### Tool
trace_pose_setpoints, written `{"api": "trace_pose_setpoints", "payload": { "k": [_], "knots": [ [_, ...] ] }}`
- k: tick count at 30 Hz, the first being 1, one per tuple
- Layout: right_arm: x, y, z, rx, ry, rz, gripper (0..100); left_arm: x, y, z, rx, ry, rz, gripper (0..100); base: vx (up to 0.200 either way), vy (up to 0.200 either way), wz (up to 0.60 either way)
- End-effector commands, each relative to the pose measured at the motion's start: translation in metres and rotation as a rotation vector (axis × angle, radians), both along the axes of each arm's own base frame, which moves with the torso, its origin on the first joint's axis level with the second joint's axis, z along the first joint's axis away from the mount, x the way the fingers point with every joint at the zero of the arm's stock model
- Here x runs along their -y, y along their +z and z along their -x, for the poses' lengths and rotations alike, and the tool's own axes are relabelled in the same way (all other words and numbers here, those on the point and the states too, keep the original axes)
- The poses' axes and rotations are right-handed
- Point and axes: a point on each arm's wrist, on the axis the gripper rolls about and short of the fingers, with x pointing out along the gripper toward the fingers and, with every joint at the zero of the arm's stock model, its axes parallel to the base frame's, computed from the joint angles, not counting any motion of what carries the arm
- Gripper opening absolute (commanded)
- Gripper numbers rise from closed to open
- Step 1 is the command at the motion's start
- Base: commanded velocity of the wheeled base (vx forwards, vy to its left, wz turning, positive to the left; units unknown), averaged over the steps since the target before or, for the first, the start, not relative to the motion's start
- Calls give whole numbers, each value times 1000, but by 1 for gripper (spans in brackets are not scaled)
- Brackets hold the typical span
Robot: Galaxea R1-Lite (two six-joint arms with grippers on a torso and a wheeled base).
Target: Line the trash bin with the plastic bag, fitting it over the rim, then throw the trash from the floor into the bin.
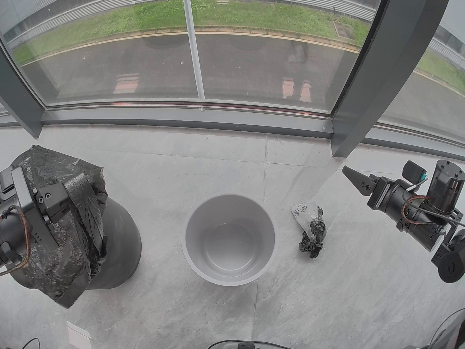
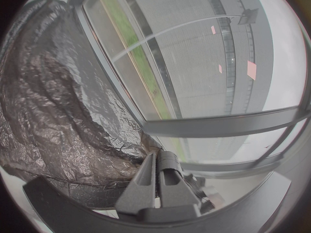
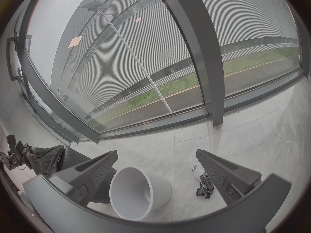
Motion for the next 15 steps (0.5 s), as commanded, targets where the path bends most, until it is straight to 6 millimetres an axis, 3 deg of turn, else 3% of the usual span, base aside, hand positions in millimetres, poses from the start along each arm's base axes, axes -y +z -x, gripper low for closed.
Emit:
{"api": "trace_pose_setpoints", "payload": {
  "k": [1, 6, 15],
  "knots": [
    [-7, -10, 2, -39, 30, 16, 100, 2, 9, -3, -74, -166, 80, 0, 0, 0, 0],
    [-18, -22, 3, -79, 70, 32, 100, 9, 8, -21, -141, -257, 96, 0, 0, 0, 0],
    [-26, -45, -8, -72, 69, 38, 100, 15, 18, -22, -170, -492, 128, 0, 0, 0, 0]
  ]
}}
